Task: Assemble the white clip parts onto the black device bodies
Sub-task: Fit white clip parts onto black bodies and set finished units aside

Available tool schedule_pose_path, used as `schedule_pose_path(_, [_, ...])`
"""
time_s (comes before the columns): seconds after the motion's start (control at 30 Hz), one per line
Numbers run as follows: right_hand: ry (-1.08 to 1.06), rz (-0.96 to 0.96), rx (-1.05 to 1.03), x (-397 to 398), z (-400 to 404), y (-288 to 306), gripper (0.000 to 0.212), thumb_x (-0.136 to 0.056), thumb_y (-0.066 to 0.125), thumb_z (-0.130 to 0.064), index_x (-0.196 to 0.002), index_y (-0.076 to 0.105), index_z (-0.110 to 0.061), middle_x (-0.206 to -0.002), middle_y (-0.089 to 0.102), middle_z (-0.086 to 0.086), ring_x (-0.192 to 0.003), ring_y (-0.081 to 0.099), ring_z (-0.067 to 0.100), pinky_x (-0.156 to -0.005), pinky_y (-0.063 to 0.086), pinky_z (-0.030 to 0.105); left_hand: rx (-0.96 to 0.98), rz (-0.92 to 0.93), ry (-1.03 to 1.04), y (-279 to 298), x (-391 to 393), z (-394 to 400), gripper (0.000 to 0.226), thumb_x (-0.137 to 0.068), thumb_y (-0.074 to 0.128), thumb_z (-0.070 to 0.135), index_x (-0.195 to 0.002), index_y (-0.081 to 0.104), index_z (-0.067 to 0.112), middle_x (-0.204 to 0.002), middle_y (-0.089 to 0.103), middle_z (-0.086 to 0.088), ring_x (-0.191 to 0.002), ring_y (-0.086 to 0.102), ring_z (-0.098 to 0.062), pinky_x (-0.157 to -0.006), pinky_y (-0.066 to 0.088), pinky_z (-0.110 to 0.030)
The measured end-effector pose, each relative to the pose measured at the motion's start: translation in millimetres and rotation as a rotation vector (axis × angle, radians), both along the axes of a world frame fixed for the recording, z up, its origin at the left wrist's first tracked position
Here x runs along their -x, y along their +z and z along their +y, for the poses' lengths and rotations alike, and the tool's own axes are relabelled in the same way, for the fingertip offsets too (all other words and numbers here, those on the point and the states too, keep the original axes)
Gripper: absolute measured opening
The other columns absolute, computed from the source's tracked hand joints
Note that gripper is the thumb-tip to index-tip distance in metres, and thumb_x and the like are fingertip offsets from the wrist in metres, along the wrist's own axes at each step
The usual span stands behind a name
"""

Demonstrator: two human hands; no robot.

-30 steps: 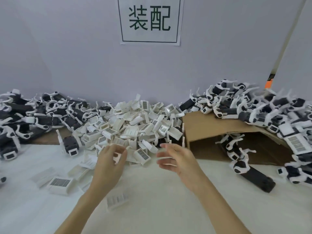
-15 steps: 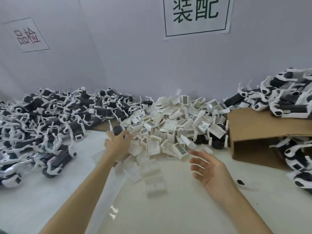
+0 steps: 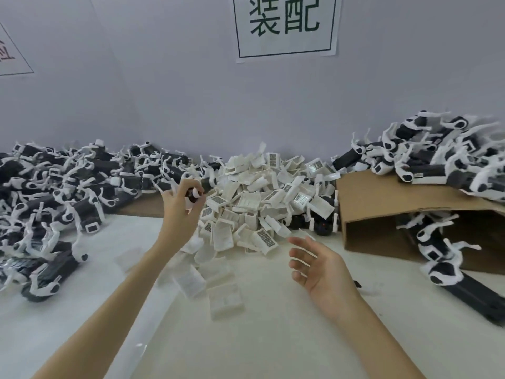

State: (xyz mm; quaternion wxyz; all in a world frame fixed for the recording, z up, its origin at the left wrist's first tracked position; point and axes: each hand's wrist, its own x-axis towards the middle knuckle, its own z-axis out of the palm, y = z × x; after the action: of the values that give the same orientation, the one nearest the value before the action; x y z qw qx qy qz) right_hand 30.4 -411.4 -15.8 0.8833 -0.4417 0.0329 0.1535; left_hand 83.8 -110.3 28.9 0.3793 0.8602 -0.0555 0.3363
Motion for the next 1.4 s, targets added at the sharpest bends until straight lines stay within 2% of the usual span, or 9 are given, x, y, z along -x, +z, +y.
schedule_pose_path(0.13, [0.003,-0.049,0.008,0,-5,7,0.041,-0.095,0.067,-0.04,-0.127,0.071,-0.014,-0.116,0.077,0.011,-0.1,0.077,0.023,-0.068,0.062,0.03,0.311,0.257,-0.546,-7,41,-54,0.022,-0.106,0.063,0.029,-0.125,0.052,0.022,-0.104,0.058,-0.005,-0.077,0.054,-0.013,-0.069,0.046,-0.016])
schedule_pose_path(0.23, [0.037,-0.138,-0.015,1,-11,7,0.056,-0.096,0.068,-0.041,-0.138,0.061,-0.005,-0.134,0.068,0.022,-0.126,0.066,0.034,-0.091,0.061,0.042,0.324,0.455,-0.724,-28,57,-85,0.034,-0.101,0.067,0.038,-0.126,0.052,0.021,-0.111,0.05,-0.025,-0.092,0.049,-0.042,-0.082,0.051,-0.035])
schedule_pose_path(0.33, [0.024,-0.196,0.09,1,-18,5,0.052,-0.095,0.071,-0.037,-0.13,0.066,0.001,-0.132,0.069,0.02,-0.127,0.065,0.031,-0.098,0.058,0.039,0.275,0.509,-0.813,-41,63,-95,0.035,-0.102,0.067,0.036,-0.129,0.051,0.02,-0.118,0.052,-0.022,-0.099,0.053,-0.04,-0.087,0.047,-0.042])
schedule_pose_path(0.7, [-0.003,-0.185,0.231,12,-7,10,0.051,-0.09,0.075,-0.037,-0.13,0.068,-0.005,-0.126,0.073,0.014,-0.12,0.07,0.027,-0.098,0.058,0.04,0.674,0.38,-0.522,-40,75,-105,0.074,-0.076,0.082,0.06,-0.139,0.043,0.05,-0.114,0.078,-0.006,-0.104,0.076,-0.023,-0.093,0.051,-0.03])
schedule_pose_path(0.83, [-0.026,-0.221,0.269,14,-5,10,0.057,-0.084,0.079,-0.039,-0.13,0.067,-0.008,-0.127,0.073,0.01,-0.126,0.066,0.021,-0.101,0.057,0.04,0.629,0.372,-0.526,-37,79,-105,0.076,-0.077,0.08,0.058,-0.141,0.04,0.05,-0.114,0.079,-0.004,-0.11,0.07,-0.032,-0.111,0.047,-0.053])
schedule_pose_path(1.07, [0.371,-0.27,0.115,14,-38,23,0.063,-0.095,0.075,-0.027,-0.152,0.048,-0.031,-0.149,0.058,0.017,-0.132,0.059,0.045,-0.085,0.06,0.033,0.395,0.333,-0.708,-29,71,-76,0.109,-0.085,0.09,0.015,-0.16,0.021,0.054,-0.143,0.062,0.0,-0.135,0.061,-0.028,-0.105,0.056,-0.045])
schedule_pose_path(1.17, [0.329,-0.063,-0.012,15,-39,26,0.081,-0.076,0.086,-0.056,-0.144,0.057,-0.023,-0.141,0.062,0.02,-0.115,0.065,0.047,-0.067,0.058,0.03,0.166,0.316,-0.758,-32,68,-72,0.09,-0.089,0.086,0.011,-0.159,0.037,0.041,-0.157,0.051,0.011,-0.144,0.053,-0.018,-0.115,0.05,-0.043])
schedule_pose_path(1.23, [0.206,0.049,-0.013,15,-30,22,0.06,-0.087,0.073,-0.058,-0.131,0.06,-0.02,-0.131,0.066,0.022,-0.098,0.067,0.043,-0.058,0.054,0.031,0.041,0.259,-0.762,-34,68,-75,0.078,-0.092,0.082,0.01,-0.156,0.046,0.037,-0.165,0.039,0.013,-0.152,0.041,-0.016,-0.117,0.048,-0.039])
schedule_pose_path(1.4, [0.034,-0.032,0.16,15,-15,14,0.032,-0.105,0.059,-0.023,-0.135,0.06,-0.012,-0.141,0.056,0.029,-0.095,0.071,0.045,-0.09,0.051,0.05,0.193,0.324,-0.584,-44,71,-87,0.076,-0.095,0.08,0.013,-0.151,0.044,0.051,-0.147,0.053,0.025,-0.136,0.058,-0.011,-0.112,0.052,-0.038])
